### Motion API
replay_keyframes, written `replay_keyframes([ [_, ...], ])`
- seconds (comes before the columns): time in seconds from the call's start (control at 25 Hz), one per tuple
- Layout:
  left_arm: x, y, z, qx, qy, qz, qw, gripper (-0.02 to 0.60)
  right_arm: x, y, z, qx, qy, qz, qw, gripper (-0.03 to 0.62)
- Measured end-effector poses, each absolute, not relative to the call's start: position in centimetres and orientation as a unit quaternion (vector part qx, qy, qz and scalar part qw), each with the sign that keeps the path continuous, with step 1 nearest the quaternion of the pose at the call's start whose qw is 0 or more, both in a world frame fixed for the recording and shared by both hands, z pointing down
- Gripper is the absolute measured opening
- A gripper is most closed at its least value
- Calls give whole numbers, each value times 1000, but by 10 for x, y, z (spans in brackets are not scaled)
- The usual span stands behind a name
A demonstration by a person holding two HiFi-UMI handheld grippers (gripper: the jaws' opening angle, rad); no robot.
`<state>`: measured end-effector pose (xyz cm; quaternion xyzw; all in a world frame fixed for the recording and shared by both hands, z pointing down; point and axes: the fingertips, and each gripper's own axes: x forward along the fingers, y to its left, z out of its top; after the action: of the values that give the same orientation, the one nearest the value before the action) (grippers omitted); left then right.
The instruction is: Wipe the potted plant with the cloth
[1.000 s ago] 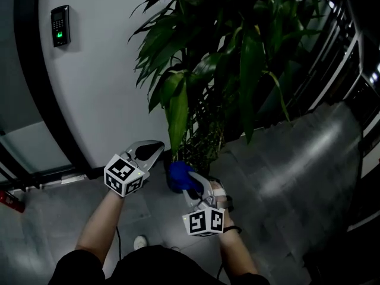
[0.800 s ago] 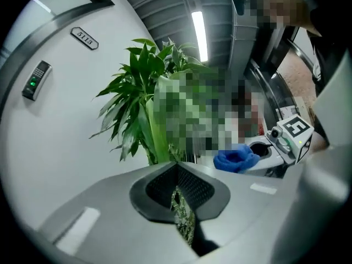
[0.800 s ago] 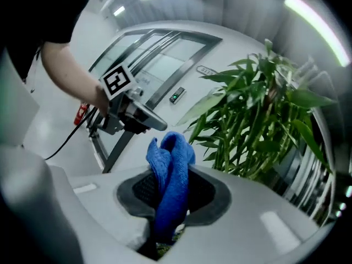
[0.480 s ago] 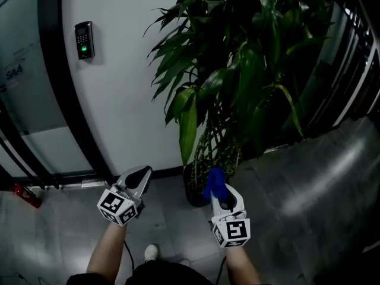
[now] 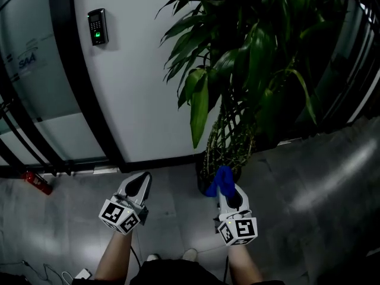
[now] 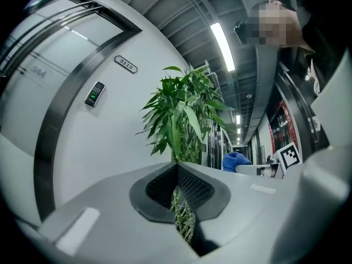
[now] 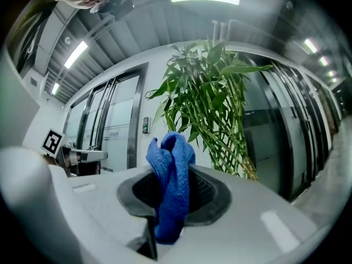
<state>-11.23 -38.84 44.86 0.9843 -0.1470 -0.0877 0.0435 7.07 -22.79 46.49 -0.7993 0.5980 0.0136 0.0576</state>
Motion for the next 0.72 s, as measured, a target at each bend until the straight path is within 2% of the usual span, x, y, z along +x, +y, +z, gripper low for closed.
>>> replay_keyframes([
  [0.24, -137, -382, 424, 981, -140, -127, 46, 6, 49, -221, 451, -811, 575, -1, 106, 91],
  [0.4, -172, -384, 425, 985, -128, -113, 23, 6, 9, -226, 442, -810, 579, 4, 94, 91],
  [0.72, -210, -373, 436, 991, -80, -106, 31, 6, -52, -186, 442, -838, 540, 12, 74, 91],
])
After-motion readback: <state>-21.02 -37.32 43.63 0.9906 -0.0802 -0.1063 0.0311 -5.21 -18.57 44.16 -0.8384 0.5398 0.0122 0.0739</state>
